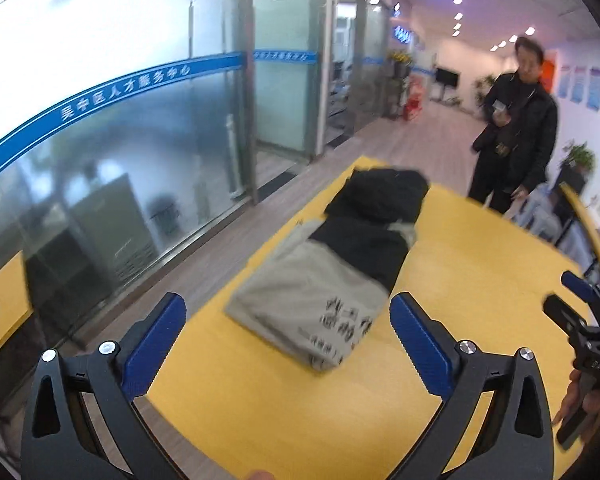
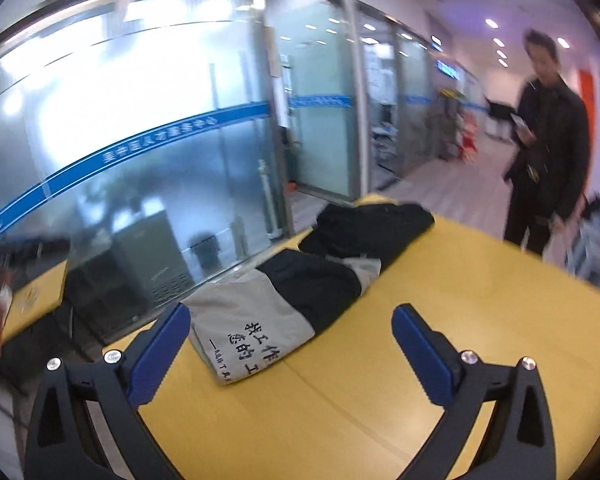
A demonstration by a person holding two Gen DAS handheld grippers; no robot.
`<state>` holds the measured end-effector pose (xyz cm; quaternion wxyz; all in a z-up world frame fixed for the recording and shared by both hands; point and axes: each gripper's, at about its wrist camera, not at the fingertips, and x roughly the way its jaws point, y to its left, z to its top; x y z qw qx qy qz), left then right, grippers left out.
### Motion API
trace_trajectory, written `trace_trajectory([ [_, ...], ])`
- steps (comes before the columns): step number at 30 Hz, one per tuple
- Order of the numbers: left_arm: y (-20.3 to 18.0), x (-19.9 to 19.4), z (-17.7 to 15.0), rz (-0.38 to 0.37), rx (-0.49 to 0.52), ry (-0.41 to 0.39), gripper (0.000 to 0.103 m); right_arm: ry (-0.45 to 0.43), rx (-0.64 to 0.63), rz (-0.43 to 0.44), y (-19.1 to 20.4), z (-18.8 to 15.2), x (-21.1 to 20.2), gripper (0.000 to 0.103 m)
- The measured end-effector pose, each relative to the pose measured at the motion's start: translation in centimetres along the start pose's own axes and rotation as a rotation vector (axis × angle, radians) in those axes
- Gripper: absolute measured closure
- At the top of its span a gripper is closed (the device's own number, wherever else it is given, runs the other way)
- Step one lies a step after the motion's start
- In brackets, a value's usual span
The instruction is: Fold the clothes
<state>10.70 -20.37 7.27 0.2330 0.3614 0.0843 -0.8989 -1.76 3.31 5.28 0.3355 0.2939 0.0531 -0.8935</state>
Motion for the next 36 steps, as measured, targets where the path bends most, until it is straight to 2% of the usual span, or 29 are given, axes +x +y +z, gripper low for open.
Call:
trace_trajectory([
  [2, -2.6, 1.0, -2.5, 0.043, 0.017, 0.021, 0.0, 0.05, 0.008, -0.053, 1.5, -1.5, 2.5, 0.0],
  [5, -4.3, 2.9, -5.1, 0.052, 0.001, 0.065, 0.0, 0.136, -0.042, -0.149, 3.5, -3.6, 6.4, 0.0],
  [9, -4.2, 5.1, -5.9, 0.068, -0.037, 0.099, 0.0, 0.178, -0.072, -0.192, 4.3, -5.2, 8.9, 0.0],
  [12, -3.3, 7.4, -5.9, 0.062, -0.071, 0.112, 0.0, 0.198, -0.077, -0.212, 4.4, -5.5, 9.8, 0.0],
  [20, -2.8, 11.6, -6.5, 0.078, -0.036, 0.144, 0.0, 0.259, -0.094, -0.252, 5.0, -6.5, 12.3, 0.0],
  [28, -2.0, 12.6, -8.1, 0.059, -0.013, 0.187, 0.0, 0.321, -0.074, -0.248, 5.7, -8.8, 13.8, 0.0],
  [36, -2.4, 12.4, -8.6, 0.043, -0.008, 0.2, 0.0, 0.326, -0.053, -0.275, 5.5, -9.0, 13.0, 0.0],
])
